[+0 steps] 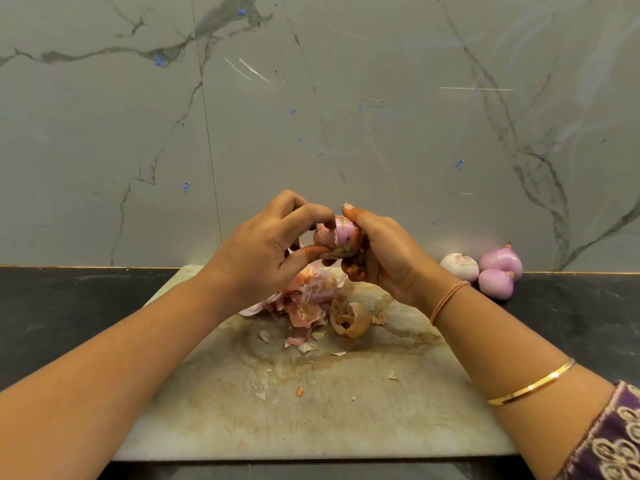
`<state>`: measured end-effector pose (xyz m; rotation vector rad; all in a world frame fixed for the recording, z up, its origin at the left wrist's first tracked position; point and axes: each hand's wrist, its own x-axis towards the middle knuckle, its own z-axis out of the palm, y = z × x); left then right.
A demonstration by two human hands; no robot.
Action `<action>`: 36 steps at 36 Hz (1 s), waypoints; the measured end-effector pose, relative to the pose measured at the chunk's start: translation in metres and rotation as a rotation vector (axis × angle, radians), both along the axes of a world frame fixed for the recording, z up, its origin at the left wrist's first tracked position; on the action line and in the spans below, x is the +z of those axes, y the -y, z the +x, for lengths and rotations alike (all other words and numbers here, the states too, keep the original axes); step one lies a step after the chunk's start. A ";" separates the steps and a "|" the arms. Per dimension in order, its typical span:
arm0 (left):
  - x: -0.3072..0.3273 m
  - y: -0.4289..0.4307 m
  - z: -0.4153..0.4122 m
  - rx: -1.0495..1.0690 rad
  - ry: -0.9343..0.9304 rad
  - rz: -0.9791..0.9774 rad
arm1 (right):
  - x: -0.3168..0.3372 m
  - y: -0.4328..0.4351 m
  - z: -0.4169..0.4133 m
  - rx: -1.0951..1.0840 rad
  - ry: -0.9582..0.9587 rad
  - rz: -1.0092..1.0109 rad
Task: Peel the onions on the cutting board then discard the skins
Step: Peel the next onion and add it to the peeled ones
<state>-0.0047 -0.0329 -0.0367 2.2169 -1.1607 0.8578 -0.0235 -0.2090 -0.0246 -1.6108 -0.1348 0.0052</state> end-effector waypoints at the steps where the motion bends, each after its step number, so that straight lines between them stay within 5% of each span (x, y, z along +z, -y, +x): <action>1: 0.000 0.000 0.000 -0.002 -0.003 0.002 | 0.000 0.000 0.000 0.000 0.002 -0.010; 23: 0.000 0.001 0.000 0.015 0.035 0.028 | 0.000 0.002 0.001 -0.013 0.007 -0.044; 36: -0.001 0.003 0.000 0.139 0.028 -0.094 | -0.001 -0.001 0.004 0.003 -0.013 0.210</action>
